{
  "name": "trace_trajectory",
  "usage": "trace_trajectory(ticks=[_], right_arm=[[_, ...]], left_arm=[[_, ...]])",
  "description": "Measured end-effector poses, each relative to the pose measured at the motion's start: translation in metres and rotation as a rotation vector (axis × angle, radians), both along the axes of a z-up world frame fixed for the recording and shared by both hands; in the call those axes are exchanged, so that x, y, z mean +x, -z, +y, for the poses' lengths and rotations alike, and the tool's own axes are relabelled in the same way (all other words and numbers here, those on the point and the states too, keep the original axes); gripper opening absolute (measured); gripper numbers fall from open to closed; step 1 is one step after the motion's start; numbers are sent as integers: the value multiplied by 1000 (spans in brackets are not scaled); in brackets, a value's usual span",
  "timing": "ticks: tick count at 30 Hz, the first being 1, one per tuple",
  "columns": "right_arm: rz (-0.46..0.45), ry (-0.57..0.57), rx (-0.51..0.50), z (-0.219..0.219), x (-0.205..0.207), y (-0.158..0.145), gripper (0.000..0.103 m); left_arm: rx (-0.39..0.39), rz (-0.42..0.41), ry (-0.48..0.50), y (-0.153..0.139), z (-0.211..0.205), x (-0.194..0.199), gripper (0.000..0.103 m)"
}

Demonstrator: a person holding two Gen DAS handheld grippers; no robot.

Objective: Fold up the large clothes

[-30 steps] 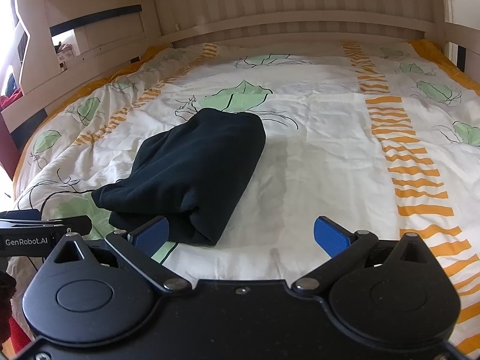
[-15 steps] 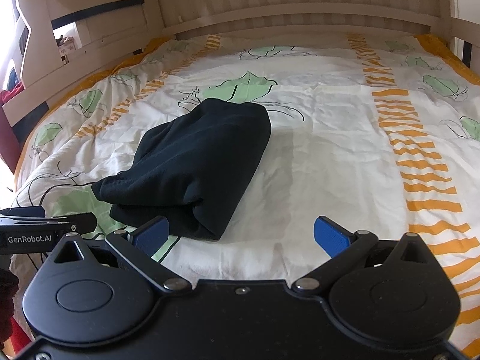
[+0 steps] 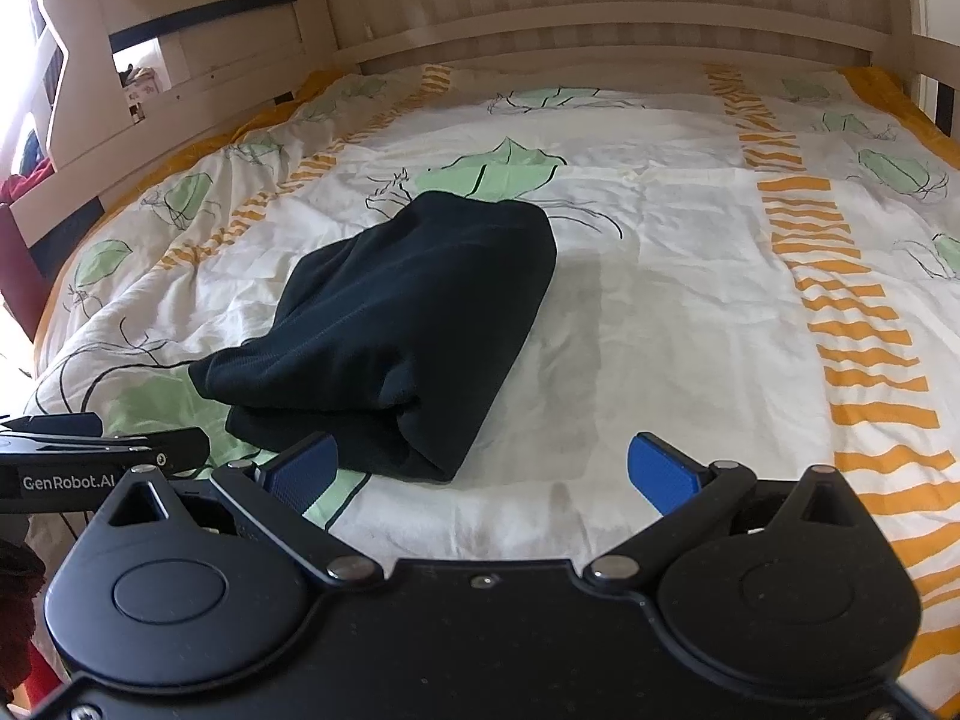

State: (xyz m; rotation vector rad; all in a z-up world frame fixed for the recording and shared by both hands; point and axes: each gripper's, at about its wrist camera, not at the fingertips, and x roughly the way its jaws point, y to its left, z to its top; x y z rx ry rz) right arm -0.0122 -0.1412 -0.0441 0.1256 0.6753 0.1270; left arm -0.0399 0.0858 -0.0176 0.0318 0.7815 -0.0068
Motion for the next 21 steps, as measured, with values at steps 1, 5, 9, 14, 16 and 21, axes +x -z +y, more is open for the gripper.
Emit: trace_trajectory(ticks=[1,5,9,14,16,21], right_arm=[[0,0,1,0,0,0,103],[0,0,1,0,0,0,103],[-4,0,1,0,-1,-1,103],[-1,1,2,-1,-2,-1,103],[0,0,1,-1,-2,-2,103],[2,1,2,0,-2,-2,103]], left_arm=[[-2,4,-1,0,0,1,102],[-19,20,-7,1,1,1,102],[-21,21,-9,1,1,1,102],[-28,23,-10,1,1,1,102],[-26,22,-13,2,1,2,102],[-25,19,-18,2,2,2,102]])
